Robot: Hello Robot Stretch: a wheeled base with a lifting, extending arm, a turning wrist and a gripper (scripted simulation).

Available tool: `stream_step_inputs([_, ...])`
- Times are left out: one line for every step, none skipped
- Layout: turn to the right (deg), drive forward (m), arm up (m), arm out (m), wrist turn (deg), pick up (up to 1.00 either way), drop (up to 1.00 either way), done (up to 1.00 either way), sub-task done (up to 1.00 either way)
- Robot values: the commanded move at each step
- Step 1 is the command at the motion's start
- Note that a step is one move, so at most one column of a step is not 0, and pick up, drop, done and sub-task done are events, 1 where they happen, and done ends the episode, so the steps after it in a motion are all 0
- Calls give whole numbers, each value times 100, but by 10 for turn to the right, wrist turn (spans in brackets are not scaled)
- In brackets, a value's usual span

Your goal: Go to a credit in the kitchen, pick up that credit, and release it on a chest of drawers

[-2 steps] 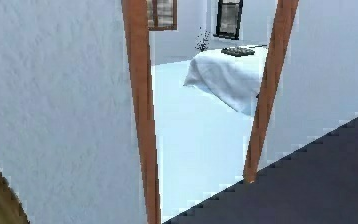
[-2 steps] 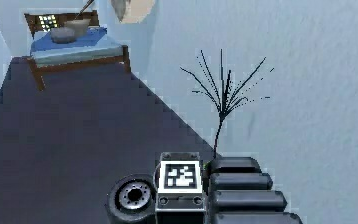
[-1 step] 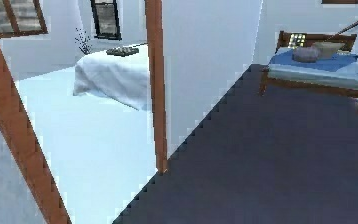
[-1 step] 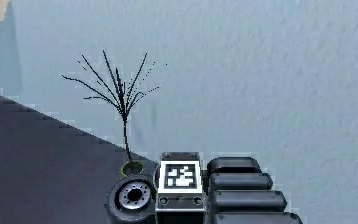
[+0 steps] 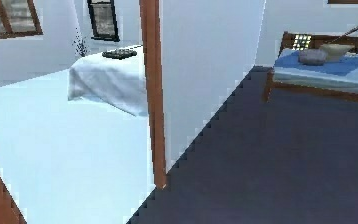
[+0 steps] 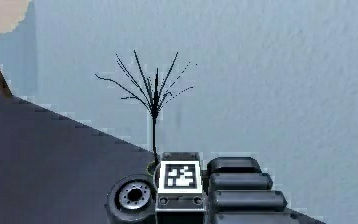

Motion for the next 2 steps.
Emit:
stream_step_inputs([-150,0,0,0,0,0,0,0,0])
stream_step_inputs([0,80,0,0,0,0,0,0,0])
